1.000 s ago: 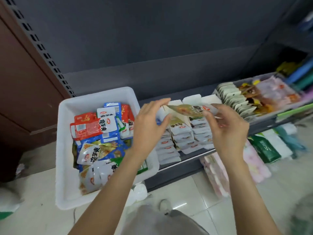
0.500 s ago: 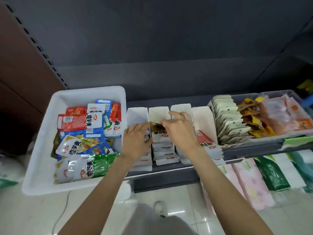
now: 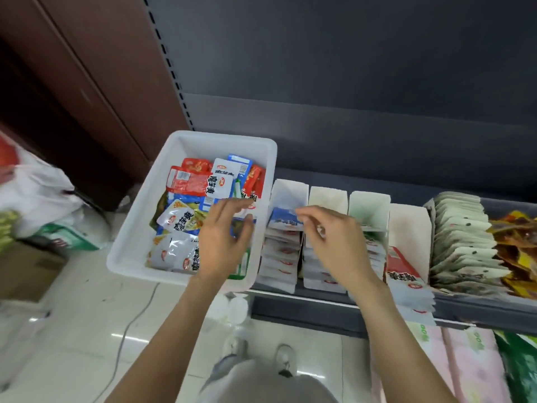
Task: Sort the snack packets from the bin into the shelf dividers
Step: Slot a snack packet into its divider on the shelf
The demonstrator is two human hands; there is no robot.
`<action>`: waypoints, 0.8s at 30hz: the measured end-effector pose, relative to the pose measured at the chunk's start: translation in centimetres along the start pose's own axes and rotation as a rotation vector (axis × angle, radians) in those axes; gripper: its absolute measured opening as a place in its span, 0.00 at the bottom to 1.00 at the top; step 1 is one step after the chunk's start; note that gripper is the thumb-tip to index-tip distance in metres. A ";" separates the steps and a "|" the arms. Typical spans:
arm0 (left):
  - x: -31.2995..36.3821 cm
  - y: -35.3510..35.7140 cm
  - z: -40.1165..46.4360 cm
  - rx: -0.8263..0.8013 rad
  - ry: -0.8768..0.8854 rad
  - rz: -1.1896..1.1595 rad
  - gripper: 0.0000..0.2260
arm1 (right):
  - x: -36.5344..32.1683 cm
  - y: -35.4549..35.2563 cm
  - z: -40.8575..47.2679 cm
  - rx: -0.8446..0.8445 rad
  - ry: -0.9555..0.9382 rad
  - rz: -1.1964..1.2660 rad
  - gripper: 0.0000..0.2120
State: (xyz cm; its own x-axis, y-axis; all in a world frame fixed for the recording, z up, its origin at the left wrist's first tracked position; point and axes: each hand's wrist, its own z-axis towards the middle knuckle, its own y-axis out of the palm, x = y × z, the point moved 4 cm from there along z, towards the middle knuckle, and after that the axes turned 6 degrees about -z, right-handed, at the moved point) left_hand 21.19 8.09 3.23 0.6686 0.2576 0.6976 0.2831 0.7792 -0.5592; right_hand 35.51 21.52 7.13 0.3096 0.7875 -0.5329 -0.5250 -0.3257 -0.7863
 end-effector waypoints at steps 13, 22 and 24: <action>-15.7 -7.0 2.2 -0.501 -0.054 0.318 0.16 | -7.1 19.6 6.5 -0.584 0.185 -0.362 0.17; -17.7 -5.7 3.2 -0.598 0.016 0.470 0.25 | -8.2 23.8 7.1 -0.496 0.234 -0.360 0.19; -17.7 -5.4 3.5 -0.604 -0.004 0.433 0.26 | -8.7 24.5 7.5 -0.483 0.260 -0.320 0.18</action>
State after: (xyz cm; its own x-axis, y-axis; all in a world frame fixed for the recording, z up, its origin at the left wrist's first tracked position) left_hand 5.37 1.36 -4.57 0.8039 0.4734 0.3601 0.3249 0.1576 -0.9325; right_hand 14.00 10.63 -5.21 0.6063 0.7521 -0.2586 0.0235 -0.3419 -0.9394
